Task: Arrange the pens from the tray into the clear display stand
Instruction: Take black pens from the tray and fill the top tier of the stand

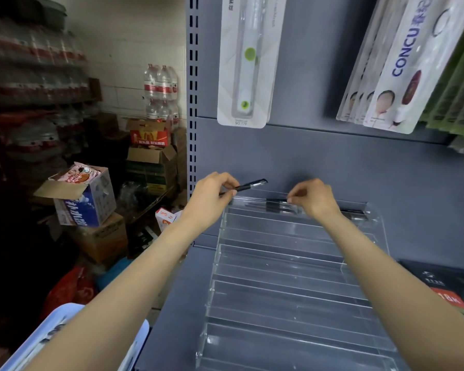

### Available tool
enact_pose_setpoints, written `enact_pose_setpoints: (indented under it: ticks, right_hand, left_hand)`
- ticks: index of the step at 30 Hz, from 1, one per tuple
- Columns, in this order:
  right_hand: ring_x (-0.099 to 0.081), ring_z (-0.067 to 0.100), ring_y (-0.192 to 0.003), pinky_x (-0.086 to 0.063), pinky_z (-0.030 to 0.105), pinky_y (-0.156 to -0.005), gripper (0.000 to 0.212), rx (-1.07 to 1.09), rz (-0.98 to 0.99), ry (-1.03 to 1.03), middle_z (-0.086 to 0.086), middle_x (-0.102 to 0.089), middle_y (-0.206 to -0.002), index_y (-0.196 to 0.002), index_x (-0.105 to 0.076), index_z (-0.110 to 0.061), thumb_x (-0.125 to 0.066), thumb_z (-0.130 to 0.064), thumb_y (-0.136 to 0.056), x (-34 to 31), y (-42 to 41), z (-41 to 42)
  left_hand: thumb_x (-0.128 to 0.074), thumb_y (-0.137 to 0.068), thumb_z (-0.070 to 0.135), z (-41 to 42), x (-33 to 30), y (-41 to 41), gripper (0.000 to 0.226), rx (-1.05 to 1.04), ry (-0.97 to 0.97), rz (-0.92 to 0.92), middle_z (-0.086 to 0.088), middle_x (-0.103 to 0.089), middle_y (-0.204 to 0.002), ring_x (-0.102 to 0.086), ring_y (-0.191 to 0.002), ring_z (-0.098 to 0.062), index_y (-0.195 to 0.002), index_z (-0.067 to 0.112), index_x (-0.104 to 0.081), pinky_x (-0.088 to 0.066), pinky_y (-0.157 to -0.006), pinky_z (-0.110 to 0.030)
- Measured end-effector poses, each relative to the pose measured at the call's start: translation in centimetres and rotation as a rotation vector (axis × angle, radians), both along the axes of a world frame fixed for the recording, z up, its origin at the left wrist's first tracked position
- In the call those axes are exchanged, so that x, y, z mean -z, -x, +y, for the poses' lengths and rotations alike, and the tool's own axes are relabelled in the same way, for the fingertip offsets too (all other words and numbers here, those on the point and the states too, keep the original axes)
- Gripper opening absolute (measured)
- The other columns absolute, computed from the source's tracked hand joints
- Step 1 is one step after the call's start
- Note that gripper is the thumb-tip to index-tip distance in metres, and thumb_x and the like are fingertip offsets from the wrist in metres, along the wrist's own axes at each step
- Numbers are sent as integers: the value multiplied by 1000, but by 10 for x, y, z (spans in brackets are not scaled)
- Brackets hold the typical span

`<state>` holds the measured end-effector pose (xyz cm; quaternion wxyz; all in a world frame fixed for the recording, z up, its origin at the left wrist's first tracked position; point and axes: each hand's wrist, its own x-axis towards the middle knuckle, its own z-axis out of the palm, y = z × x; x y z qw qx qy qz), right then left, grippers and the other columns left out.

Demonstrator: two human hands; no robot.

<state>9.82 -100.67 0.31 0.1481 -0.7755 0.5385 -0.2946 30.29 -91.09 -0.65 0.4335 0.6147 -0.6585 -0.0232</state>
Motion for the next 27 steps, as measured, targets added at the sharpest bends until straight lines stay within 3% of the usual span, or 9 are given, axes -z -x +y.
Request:
enact_pose_setpoints:
  ticks: [4, 8, 11, 13, 15, 20, 23, 25, 27]
  right_hand:
    - [-65, 23, -95, -36, 11, -71, 11, -40, 79, -27, 13, -72, -95, -87, -73, -1, -64, -1, -82, -4, -5, -2]
    - [-65, 21, -92, -38, 14, -74, 11, -76, 108, -44, 10, -72, -94, -88, -74, -4, -65, -4, -83, -3, -8, -5]
    - [-62, 14, -84, -42, 16, -76, 14, -98, -160, 6, 5, -70, -94, -95, -71, -11, -67, -7, -82, -2, -2, 3]
    - [-62, 14, -83, -49, 20, -75, 25, -228, -390, -83, 3, -68, -95, -104, -67, -20, -69, -9, -82, -5, 3, 16]
    - [-63, 11, -81, -54, 16, -71, 30, -365, -455, -200, 2, -65, -93, -111, -64, -20, -68, -8, -83, -7, 4, 28]
    - [-64, 4, -59, -54, 15, -69, 15, -309, -546, -93, 3, -66, -75, -97, -69, 3, -64, 1, -83, -7, 7, 23]
    - [-64, 9, -64, -53, 23, -79, 10, -147, -508, -6, 1, -68, -76, -86, -71, -11, -66, -3, -83, 1, 19, 9]
    - [-63, -2, -60, -51, 15, -79, 12, -93, -438, 5, 5, -68, -79, -88, -71, -12, -64, -4, -84, 8, 21, 3]
    - [-62, -5, -63, -45, 7, -71, 13, -67, -329, 21, 7, -69, -86, -96, -72, -8, -63, -6, -86, 12, 17, 1]
  left_hand:
    - [-59, -89, 9, -2, -1, 8, 13, 28, -10, 7, 0, -59, -96, -59, -84, -13, -101, 12, -65, -43, -78, -19]
    - [-59, -89, 10, -3, -2, 11, 13, 37, 5, 14, 0, -60, -95, -58, -81, -11, -100, 13, -65, -42, -78, -17]
    - [-59, -90, 11, -3, -1, 10, 14, 31, 10, -21, 4, -57, -92, -53, -82, -6, -102, 14, -66, -35, -75, -8]
    - [-60, -89, 11, -4, -1, 11, 16, 34, 12, -45, 3, -59, -94, -52, -84, -4, -103, 15, -67, -34, -73, -5]
    - [-61, -89, 12, -6, -2, 17, 16, 68, 2, -42, -1, -64, -98, -56, -86, -6, -103, 15, -68, -37, -78, -5]
    - [-62, -88, 21, -11, -2, 29, 25, -64, 90, -105, 0, -59, -113, -49, -112, -19, -114, 21, -63, -40, -97, -33]
    - [-62, -89, 21, -11, 5, 17, 52, -218, -46, 13, -9, -45, -137, -38, -129, -25, -137, 12, -43, -32, -106, -35]
    - [-63, -88, 21, -13, 12, 8, 60, -163, -228, 144, -11, -43, -142, -39, -132, -27, -140, 6, -36, -32, -107, -34]
    - [-62, -89, 17, -12, 16, 2, 51, -32, -304, 290, -9, -51, -136, -47, -128, -24, -136, 6, -45, -37, -104, -31]
